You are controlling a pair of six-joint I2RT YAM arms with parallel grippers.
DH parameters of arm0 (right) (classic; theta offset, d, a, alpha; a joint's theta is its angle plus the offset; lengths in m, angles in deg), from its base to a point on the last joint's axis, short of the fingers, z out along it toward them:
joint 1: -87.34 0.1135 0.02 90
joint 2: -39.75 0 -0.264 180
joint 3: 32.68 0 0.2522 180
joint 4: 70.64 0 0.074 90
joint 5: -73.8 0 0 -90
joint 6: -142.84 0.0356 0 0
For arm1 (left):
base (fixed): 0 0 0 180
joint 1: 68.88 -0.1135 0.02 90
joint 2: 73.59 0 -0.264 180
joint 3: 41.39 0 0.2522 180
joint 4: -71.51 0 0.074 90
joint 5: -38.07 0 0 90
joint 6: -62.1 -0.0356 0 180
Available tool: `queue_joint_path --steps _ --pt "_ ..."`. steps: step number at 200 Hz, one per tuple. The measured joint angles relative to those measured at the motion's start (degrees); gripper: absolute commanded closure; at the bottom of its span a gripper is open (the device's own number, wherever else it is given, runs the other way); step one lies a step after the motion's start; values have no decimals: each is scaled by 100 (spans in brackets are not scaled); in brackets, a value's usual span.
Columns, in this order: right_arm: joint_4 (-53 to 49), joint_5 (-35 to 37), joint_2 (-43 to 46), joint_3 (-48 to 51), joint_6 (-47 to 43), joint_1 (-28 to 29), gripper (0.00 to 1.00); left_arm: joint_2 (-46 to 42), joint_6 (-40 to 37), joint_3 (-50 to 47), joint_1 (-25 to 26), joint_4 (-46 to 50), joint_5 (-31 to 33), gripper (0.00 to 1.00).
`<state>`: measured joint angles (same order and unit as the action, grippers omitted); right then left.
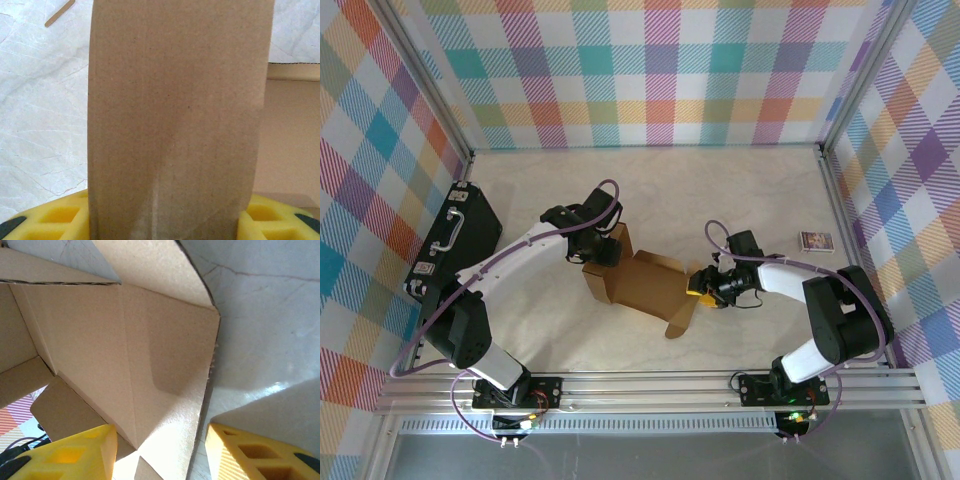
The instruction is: Fold the paper box
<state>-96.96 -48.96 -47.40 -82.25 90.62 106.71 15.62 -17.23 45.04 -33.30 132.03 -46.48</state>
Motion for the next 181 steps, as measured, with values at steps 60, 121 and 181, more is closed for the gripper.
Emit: queue_joint_path --steps 60,121,181 --pt "304 -70 -61 15 208 343 50 4 2 0 0 0 0 50" --pt "721 -354 197 146 601 348 49 4 2 0 0 0 20 50" --pt "1034 -603 494 175 656 358 51 4 2 0 0 0 20 51"
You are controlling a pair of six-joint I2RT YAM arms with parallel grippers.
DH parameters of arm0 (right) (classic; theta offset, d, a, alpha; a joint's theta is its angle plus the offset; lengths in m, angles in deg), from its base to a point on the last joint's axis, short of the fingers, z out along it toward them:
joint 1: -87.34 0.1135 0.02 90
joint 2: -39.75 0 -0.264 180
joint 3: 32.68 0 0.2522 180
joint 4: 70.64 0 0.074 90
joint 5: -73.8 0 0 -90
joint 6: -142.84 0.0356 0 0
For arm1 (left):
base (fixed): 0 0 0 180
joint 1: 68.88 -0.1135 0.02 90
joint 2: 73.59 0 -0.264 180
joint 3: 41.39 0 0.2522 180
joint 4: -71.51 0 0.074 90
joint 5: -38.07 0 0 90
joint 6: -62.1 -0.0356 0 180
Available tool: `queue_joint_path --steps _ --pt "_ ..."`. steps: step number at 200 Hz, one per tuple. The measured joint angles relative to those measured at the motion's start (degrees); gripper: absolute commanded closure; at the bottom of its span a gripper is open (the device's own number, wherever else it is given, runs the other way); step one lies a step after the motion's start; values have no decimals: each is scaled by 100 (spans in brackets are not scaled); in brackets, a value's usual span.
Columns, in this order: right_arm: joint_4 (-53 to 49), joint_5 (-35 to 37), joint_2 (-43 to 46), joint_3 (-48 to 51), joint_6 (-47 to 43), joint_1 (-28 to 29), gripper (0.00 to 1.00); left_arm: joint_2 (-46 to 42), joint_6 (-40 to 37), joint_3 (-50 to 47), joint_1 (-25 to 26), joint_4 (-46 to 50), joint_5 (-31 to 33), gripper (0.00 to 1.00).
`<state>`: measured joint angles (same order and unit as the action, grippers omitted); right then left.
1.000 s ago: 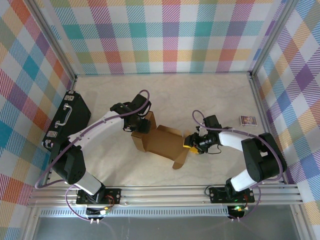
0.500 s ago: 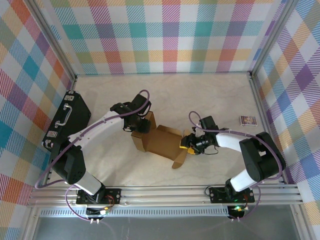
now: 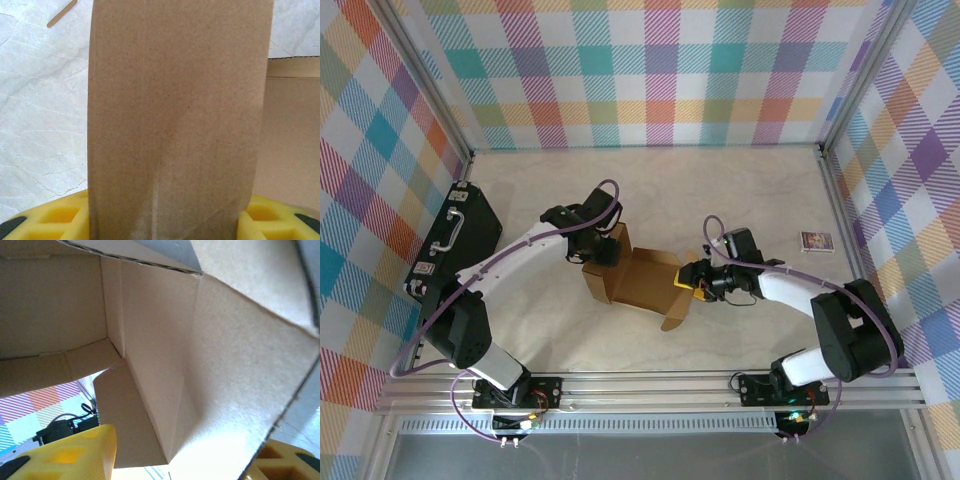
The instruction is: Fold the paper box
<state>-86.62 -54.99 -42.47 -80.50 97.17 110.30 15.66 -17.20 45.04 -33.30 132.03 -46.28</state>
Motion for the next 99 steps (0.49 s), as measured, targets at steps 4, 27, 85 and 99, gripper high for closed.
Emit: queue_joint_path --steps 4,27,85,99 --pt "-17 13 -35 0 -22 0 52 0 0 0 0 2 0 50" --pt "-13 13 -254 0 -20 0 59 0 -2 0 0 0 0 50" --pt "162 -101 -229 76 2 0 80 0 -2 0 2 2 0 50" --pt "177 -125 -81 76 4 0 81 0 0 0 2 0 0 50"
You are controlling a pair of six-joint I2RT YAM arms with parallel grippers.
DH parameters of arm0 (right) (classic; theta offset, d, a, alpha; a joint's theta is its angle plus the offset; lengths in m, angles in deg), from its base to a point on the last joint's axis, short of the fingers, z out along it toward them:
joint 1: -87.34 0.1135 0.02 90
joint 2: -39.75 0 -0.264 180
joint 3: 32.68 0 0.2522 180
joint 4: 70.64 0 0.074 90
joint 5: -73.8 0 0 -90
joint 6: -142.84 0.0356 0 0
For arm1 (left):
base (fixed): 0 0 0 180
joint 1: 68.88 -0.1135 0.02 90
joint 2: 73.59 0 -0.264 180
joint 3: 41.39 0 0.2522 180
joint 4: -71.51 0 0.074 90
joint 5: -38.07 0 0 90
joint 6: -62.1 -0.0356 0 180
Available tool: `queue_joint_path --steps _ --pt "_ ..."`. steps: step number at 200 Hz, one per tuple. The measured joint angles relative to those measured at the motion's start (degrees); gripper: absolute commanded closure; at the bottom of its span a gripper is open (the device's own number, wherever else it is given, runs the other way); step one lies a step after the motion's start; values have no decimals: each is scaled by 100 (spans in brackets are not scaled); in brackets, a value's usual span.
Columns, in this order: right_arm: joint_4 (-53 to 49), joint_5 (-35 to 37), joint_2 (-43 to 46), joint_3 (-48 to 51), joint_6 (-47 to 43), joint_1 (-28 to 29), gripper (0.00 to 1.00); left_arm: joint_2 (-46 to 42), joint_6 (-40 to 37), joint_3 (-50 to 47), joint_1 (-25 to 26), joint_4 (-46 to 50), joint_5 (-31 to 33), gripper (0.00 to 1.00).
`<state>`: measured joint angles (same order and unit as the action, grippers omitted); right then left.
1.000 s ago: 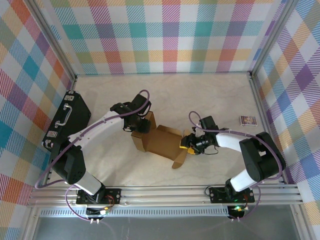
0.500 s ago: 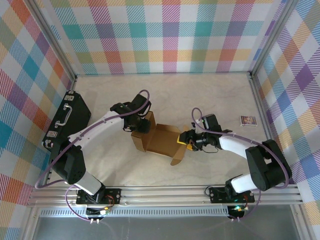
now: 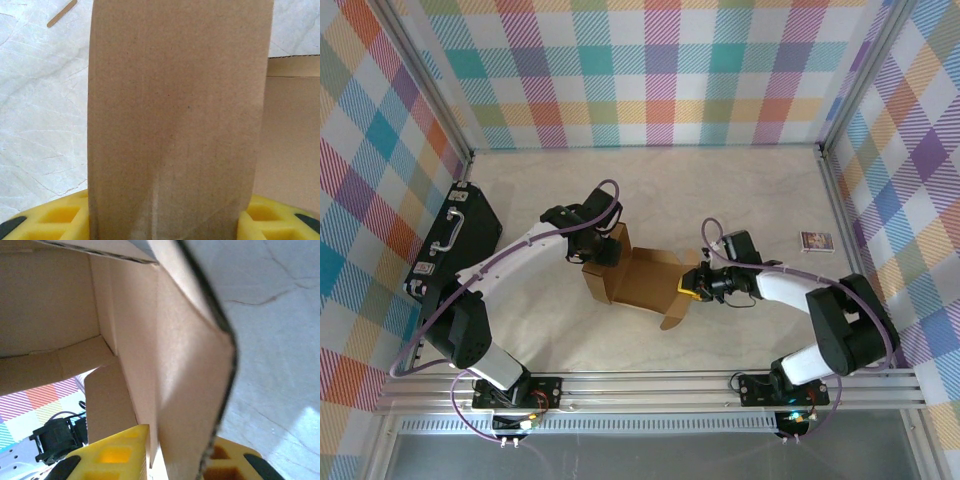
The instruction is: Fold the paper box
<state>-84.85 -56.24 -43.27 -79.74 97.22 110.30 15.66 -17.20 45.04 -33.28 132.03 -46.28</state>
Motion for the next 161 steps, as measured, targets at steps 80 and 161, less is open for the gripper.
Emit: queue_joint_path --steps 80,161 --pt "-136 -146 162 -389 -24 125 82 0 0 0 0 2 0 50" --pt "-374 -166 -72 -1217 -26 385 79 0 22 0 15 0 0 51"
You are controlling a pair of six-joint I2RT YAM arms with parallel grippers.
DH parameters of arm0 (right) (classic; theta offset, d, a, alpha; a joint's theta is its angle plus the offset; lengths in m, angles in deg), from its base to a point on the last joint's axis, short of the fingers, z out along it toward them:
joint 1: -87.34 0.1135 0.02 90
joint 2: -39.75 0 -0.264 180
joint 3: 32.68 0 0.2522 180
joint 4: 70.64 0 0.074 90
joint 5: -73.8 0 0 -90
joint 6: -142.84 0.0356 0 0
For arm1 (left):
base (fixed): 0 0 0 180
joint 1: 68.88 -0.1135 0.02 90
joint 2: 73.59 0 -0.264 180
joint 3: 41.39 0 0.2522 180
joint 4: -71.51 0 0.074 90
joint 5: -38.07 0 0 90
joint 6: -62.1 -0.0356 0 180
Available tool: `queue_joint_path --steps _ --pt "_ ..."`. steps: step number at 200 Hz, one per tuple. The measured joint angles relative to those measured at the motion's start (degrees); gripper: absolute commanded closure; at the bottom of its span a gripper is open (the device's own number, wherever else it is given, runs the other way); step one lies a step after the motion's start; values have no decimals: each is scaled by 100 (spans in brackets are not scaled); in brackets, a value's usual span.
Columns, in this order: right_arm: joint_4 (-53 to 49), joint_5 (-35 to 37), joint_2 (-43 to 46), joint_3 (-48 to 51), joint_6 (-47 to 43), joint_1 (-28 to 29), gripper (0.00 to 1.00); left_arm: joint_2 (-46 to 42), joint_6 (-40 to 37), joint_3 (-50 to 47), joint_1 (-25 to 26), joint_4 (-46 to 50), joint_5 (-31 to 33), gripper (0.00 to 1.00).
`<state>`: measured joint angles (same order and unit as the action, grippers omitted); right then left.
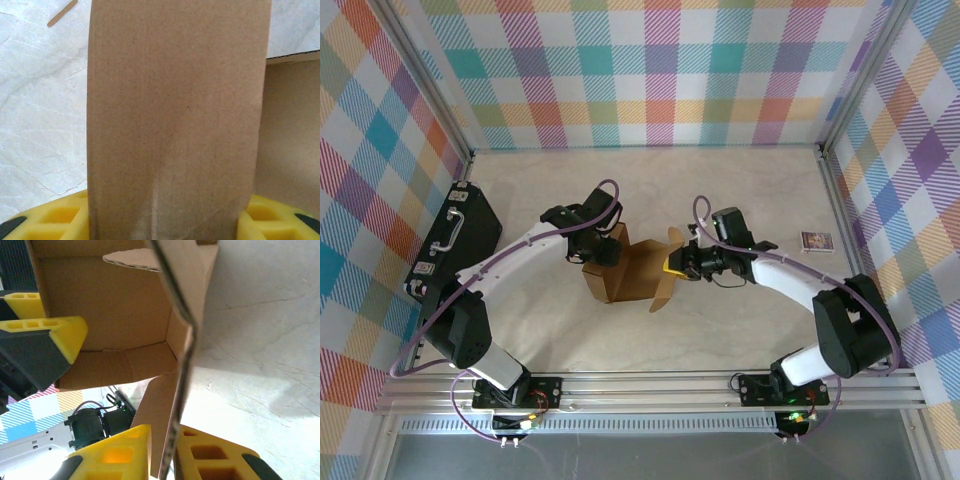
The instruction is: Fold the paper box
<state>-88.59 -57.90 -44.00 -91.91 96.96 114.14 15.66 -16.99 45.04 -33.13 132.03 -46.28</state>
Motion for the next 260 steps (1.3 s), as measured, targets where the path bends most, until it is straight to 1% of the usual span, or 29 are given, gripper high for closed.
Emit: queue_joint_path --steps 71,95,137,165,194,207,219,240,260 --pt "-76 46 -372 -557 2 205 78 0 2 4 11 -2 -13 51" --pt "-199 105 -374 -564 -70 208 75 0 2 4 15 0 0 51" --pt "-420 387 -343 -297 -435 210 62 2 0 2 22 -17 2 51" --pt "-431 592 -236 197 -721 205 49 2 -2 2 50 -22 2 51" --pt "-299 828 164 809 -1034 205 43 2 -2 2 59 -24 2 51" --pt "-142 879 286 990 -1121 205 44 2 -2 2 59 -24 2 51" --pt "-4 892 278 1067 -1163 205 48 2 0 2 59 -26 2 51" --pt "289 850 90 1069 -1156 205 59 2 2 2 59 -26 2 50" --pt "468 831 -125 1051 -1073 203 73 2 2 2 59 -24 2 48"
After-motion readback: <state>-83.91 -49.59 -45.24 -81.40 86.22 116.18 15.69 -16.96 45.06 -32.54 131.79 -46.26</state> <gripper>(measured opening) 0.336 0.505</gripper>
